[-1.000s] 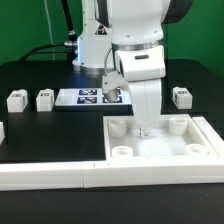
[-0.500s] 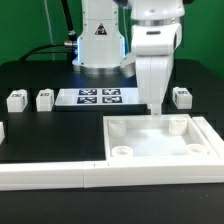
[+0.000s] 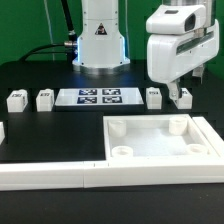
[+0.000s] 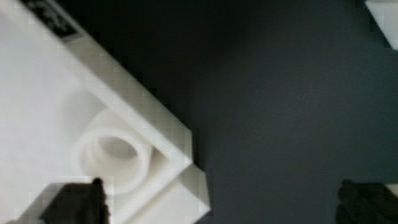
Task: Assemble square table
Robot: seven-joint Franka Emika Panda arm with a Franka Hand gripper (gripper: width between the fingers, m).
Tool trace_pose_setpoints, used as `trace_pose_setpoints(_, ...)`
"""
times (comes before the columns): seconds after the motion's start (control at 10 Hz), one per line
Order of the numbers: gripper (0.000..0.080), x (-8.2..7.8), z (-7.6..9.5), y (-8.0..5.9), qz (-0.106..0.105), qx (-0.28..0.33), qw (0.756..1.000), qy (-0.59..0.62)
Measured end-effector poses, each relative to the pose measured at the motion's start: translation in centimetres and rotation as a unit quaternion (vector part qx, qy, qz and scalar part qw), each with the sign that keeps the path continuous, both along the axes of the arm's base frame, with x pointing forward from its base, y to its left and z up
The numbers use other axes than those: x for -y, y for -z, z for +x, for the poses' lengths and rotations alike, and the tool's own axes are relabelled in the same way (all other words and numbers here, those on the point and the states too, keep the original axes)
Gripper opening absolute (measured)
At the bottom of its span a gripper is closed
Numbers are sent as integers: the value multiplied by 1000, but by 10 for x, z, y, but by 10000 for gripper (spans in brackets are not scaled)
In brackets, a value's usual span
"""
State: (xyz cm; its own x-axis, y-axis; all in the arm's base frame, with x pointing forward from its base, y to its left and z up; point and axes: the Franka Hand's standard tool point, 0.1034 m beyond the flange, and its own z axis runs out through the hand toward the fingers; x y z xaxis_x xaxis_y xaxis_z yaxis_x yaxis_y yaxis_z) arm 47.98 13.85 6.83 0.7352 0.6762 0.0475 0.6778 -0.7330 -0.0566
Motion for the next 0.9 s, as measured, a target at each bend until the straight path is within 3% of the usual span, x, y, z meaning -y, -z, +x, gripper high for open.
trace_pose_setpoints(0.3,649,-4,-5,2,1,-13,995,101)
trace_pose_setpoints(0.7,649,-24,-33,12,-6,-52,962,267)
trace_pose_setpoints(0.9,649,-22,-32,11,-10,-58,963,264)
